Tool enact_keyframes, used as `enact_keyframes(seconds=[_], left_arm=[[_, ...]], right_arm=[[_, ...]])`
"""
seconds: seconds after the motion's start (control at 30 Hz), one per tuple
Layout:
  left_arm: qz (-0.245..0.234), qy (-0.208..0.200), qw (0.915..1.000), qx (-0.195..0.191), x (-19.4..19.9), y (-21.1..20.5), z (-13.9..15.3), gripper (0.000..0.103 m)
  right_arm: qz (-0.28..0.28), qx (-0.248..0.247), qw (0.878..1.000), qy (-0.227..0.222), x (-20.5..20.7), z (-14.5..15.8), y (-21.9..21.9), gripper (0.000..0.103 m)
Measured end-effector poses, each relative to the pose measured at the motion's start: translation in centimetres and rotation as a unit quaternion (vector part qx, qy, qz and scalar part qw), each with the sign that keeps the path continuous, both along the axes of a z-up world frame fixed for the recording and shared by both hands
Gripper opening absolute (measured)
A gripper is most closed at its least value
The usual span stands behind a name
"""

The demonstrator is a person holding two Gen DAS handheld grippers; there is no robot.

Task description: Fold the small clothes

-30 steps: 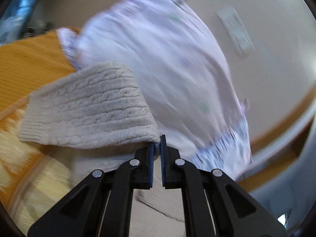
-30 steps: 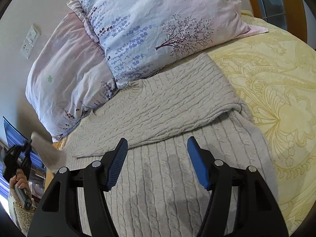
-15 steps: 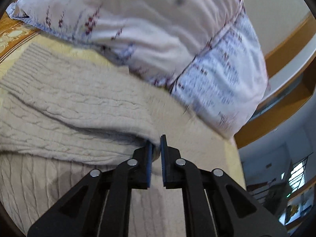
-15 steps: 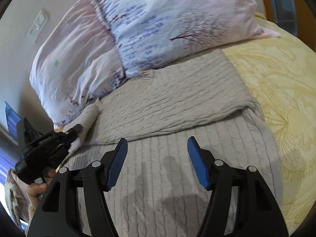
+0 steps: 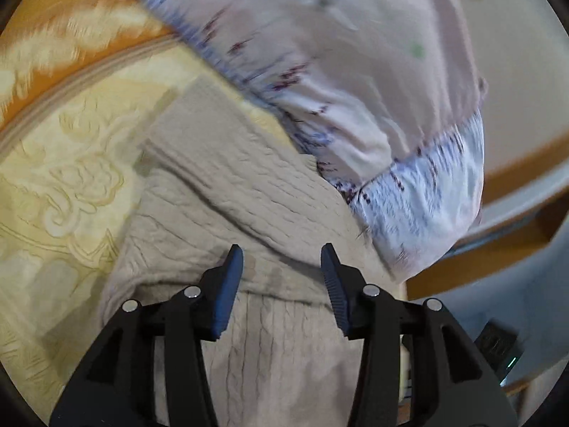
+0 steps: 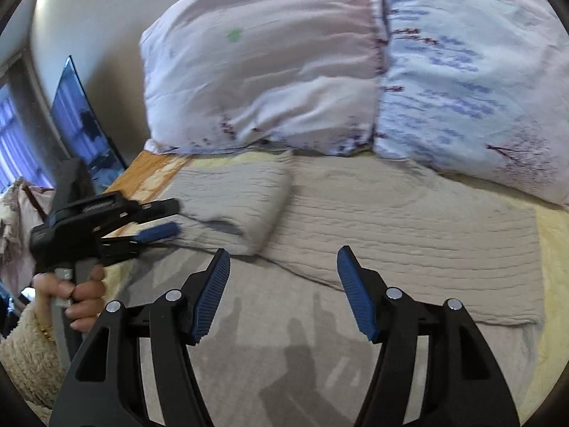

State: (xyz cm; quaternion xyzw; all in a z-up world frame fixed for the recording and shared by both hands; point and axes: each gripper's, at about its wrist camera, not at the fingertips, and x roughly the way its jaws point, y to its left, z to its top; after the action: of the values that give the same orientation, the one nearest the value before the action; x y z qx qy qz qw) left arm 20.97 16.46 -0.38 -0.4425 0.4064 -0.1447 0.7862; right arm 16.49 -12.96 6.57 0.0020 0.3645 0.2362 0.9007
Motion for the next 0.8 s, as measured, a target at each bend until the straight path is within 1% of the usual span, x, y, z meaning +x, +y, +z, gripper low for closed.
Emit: enact_keyframes(seconds=[0.07,0.13,0.2,0.23,0.27,0.33,0.4,0.47,0.57,0.6,0.63,0.67,0.7,0.73,0.77,0.8], left_arm=[[0.014,0.016,0.9989,-0.042,0.7,0.6,-0.9,0.044],[0.03,0.025,0.9976,-0.057,1.2,0.9,-1.4,0.043],[0.045,0.034,0.9965,-0.062,1.6,1.2,-1.5,0.037],[0.054,0.042,0.9956,-0.064,2.0,1.3,-1.7,0.031],[0.06,0.045,0.9951,-0.064,2.2,1.3,-1.7,0.02],[0.065,0.047,0.9953,-0.055,2.8,1.0,-1.5,0.009],[0.063,0.035,0.9971,-0.025,3.4,-0.2,-0.4,0.008],[0.05,0.013,0.9986,-0.005,3.6,-1.7,1.1,0.007],[0.001,-0.041,0.9989,0.023,4.6,-6.4,4.0,0.007],[-0.037,-0.066,0.9962,0.042,4.9,-9.3,5.1,0.007],[-0.072,-0.081,0.9928,0.052,5.0,-11.4,5.5,0.008],[-0.132,-0.098,0.9841,0.068,5.1,-14.5,6.0,0.012],[-0.164,-0.105,0.9776,0.08,4.9,-16.3,6.2,0.017],[-0.208,-0.113,0.967,0.095,4.4,-18.7,6.3,0.029],[-0.231,-0.119,0.9602,0.102,3.9,-19.8,6.3,0.046],[-0.244,-0.126,0.9551,0.111,3.2,-20.3,6.4,0.051]], right_arm=[[0.0,0.012,1.0,0.006,-0.1,-0.3,0.0,0.064],[-0.012,0.011,1.0,0.01,-0.1,-0.7,-0.8,0.064],[-0.025,0.008,1.0,0.012,-0.1,-0.8,-1.7,0.064],[-0.031,0.01,0.999,0.012,-0.1,-0.9,-2.2,0.064],[-0.036,0.011,0.999,0.012,-0.3,-0.9,-2.6,0.064],[-0.047,0.014,0.999,0.006,-0.5,-0.7,-3.8,0.064],[-0.062,0.017,0.998,-0.001,-1.1,-0.5,-5.1,0.065],[-0.075,0.022,0.997,-0.005,-1.3,-0.4,-6.2,0.065],[-0.103,0.035,0.994,-0.01,-1.6,-0.2,-8.3,0.065],[-0.111,0.039,0.993,-0.009,-1.6,-0.2,-8.9,0.065],[-0.125,0.045,0.991,-0.005,-1.5,-0.3,-9.8,0.064],[-0.134,0.046,0.99,-0.003,-1.4,-0.4,-10.4,0.065],[-0.144,0.047,0.988,0.002,-1.3,-0.6,-11.0,0.065],[-0.15,0.048,0.987,0.006,-1.2,-0.7,-11.5,0.065],[-0.156,0.051,0.986,0.011,-1.0,-0.9,-12.0,0.064],[-0.16,0.056,0.985,0.015,-0.9,-1.0,-12.4,0.064]])
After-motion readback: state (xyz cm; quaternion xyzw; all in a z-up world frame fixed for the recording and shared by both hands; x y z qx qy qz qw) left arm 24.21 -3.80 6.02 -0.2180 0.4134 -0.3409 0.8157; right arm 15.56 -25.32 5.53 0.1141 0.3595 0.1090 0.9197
